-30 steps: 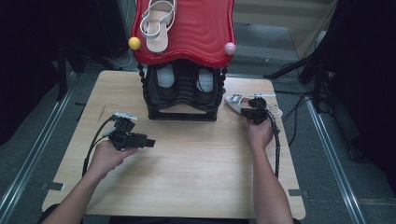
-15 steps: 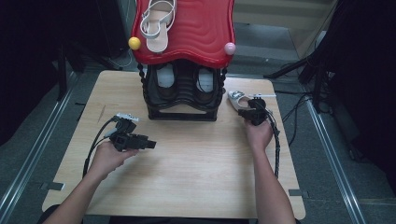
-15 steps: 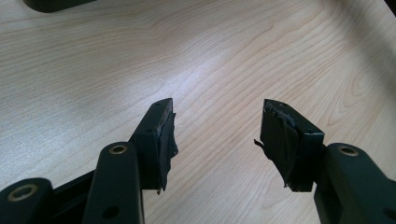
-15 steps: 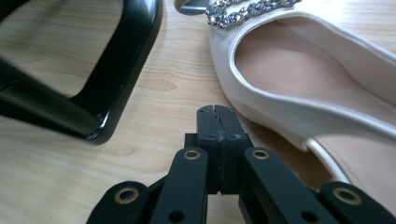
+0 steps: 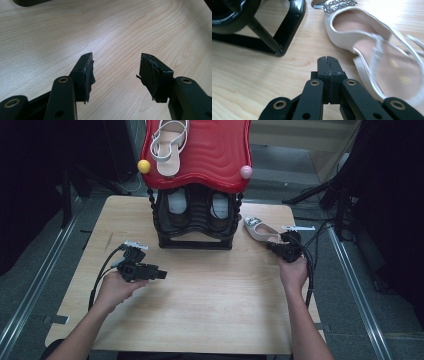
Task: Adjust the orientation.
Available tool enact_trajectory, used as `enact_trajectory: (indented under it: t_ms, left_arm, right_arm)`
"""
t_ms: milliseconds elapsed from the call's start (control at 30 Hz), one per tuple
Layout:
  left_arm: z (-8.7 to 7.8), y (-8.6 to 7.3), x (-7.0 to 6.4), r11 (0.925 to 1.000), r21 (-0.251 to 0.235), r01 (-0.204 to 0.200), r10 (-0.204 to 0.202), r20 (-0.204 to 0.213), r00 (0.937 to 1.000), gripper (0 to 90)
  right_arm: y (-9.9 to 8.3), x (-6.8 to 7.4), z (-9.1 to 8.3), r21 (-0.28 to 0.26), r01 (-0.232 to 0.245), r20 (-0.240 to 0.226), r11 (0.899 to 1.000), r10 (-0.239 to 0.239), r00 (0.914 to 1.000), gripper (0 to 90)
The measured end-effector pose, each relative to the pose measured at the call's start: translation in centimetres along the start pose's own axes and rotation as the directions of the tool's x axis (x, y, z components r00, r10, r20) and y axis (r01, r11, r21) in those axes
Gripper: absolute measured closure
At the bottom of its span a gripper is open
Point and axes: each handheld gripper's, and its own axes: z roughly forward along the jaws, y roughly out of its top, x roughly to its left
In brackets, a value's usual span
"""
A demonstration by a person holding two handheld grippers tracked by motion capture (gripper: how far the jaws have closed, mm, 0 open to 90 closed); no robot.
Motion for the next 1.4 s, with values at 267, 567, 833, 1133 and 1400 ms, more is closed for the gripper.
enact_trajectory:
  t_ms: [267,567,833,1133,1400]
  left_arm:
    - [0.2,0.0,-0.1,0.9999,0.010,-0.002,0.002,0.003,1.0000,45.3]
    - [0.3,0.0,-0.1,0.9999,0.009,-0.005,0.005,0.002,1.0000,45.3]
    - [0.3,0.0,-0.1,0.9999,0.013,-0.007,0.007,0.001,1.0000,45.4]
    - [0.4,0.0,-0.1,0.9998,0.015,-0.010,0.010,0.000,1.0000,45.4]
    - [0.4,0.0,0.0,0.9998,0.019,-0.011,0.011,-0.002,0.9999,45.4]
  right_arm:
    - [-1.6,-2.1,-1.8,-0.004,-0.014,0.018,1.000,0.014,0.9997,90.0]
    - [-2.2,-4.9,-1.9,-0.019,-0.059,0.048,0.998,0.060,0.9970,90.0]
    - [-2.0,-5.7,-3.4,-0.074,-0.086,0.064,0.994,0.091,0.9938,90.0]
    - [-1.0,-8.0,-3.0,-0.097,-0.141,0.112,0.985,0.152,0.9821,90.0]
    - [-0.1,-7.7,-1.7,-0.077,-0.103,0.124,0.992,0.112,0.9859,90.0]
